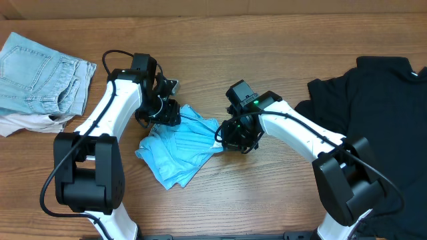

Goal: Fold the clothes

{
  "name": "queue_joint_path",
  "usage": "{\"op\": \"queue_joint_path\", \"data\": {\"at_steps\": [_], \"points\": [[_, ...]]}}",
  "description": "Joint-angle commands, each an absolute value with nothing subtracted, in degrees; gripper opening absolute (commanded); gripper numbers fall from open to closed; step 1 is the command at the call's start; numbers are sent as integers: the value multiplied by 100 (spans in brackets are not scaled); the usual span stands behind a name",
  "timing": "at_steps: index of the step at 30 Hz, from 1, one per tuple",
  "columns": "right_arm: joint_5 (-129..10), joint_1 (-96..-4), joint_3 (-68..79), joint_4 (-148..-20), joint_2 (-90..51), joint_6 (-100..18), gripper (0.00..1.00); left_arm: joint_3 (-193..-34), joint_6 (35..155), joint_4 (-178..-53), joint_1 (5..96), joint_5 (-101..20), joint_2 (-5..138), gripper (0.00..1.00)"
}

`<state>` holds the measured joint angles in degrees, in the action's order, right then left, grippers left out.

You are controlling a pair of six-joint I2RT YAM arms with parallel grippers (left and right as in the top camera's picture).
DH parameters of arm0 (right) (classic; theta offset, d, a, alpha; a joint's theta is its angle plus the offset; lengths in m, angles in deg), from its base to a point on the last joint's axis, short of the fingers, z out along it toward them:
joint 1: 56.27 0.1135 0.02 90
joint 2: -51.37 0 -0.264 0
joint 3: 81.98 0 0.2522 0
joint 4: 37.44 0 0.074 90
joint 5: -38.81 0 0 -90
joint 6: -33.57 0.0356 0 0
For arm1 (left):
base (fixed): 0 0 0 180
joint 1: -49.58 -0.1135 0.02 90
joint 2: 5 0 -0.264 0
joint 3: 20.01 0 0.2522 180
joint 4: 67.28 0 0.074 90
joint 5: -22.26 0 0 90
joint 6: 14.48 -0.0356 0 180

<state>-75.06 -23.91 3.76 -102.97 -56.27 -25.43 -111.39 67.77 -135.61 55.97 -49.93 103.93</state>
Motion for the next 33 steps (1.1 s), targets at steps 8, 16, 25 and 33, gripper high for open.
{"op": "queue_joint_path", "data": {"at_steps": [8, 16, 25, 33], "points": [[-7290, -2407, 503, -10273, -5633, -2646, 4, -11106, 6652, -13320, 5637, -5313, 10402, 19], [-7174, -2404, 503, -10277, -5633, -2643, 4, -11340, 6803, -13950, 5637, -5166, 10399, 4], [-6975, -2420, 503, -10188, -5633, -2482, 4, -12400, 6781, -16273, 5952, -4742, 10399, 4], [-6918, -2588, 503, -10212, -5633, -2316, 9, -12385, 6860, -16666, 6500, -4762, 10399, 4]]}}
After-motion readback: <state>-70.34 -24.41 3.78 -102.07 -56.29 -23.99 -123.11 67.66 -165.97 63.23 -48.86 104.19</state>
